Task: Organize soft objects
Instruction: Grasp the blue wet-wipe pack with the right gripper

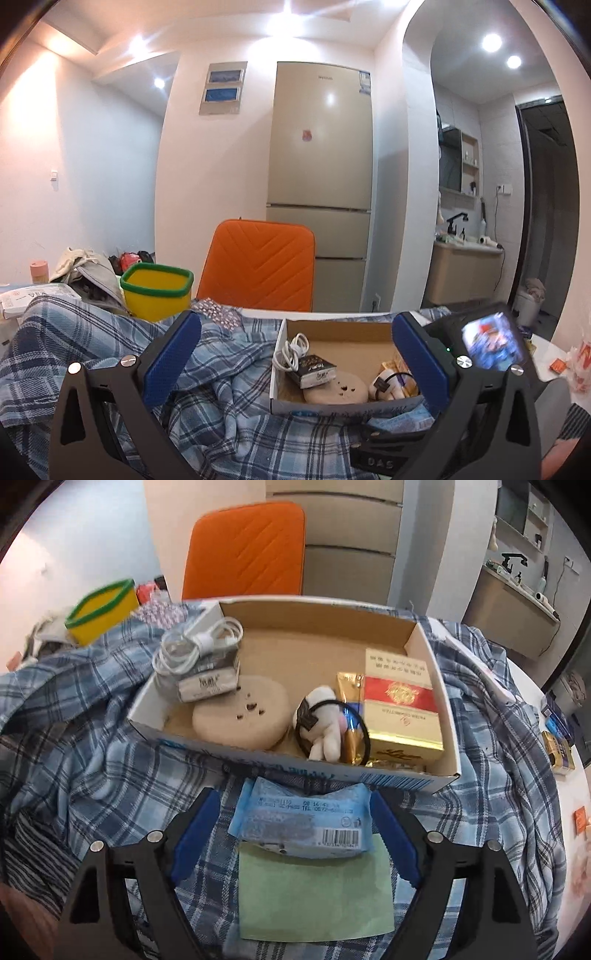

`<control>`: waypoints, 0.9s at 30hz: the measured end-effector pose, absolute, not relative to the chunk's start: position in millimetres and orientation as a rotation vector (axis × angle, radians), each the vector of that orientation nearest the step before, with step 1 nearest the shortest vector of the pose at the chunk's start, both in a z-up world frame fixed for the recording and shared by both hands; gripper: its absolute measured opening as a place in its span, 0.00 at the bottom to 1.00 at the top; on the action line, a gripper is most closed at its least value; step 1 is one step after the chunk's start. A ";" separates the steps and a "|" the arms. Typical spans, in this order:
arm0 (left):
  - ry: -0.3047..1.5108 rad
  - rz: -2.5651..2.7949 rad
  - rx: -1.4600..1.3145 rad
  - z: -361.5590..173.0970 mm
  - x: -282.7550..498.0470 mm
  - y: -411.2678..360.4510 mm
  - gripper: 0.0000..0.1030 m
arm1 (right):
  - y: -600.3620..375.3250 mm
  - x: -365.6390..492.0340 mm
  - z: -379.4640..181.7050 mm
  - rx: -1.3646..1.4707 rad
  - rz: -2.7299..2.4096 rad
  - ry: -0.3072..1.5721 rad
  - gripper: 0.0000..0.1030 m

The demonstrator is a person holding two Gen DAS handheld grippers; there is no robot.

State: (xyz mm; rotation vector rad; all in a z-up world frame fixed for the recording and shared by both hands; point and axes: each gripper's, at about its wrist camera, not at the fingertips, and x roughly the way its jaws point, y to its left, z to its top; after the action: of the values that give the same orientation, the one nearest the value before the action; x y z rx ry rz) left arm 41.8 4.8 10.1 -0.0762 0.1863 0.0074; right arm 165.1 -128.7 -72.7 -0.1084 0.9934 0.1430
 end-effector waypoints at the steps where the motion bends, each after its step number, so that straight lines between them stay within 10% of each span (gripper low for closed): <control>1: 0.193 0.002 -0.078 9.7 42.7 4.6 1.00 | -127.3 166.0 -74.5 -0.118 0.126 1.000 0.83; 16: 0.226 -0.018 -0.062 7.6 48.2 1.4 1.00 | -123.1 168.2 -84.9 -0.144 0.107 1.021 0.83; 27: 0.229 -0.028 -0.055 6.6 49.2 0.8 1.00 | -157.7 156.7 -73.1 -0.062 0.118 1.018 0.65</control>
State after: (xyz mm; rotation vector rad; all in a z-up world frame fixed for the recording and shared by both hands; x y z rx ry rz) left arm 49.2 0.8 6.6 -0.0552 0.2290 -0.0280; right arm 156.7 -157.7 -73.1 -0.0616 1.0185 0.1183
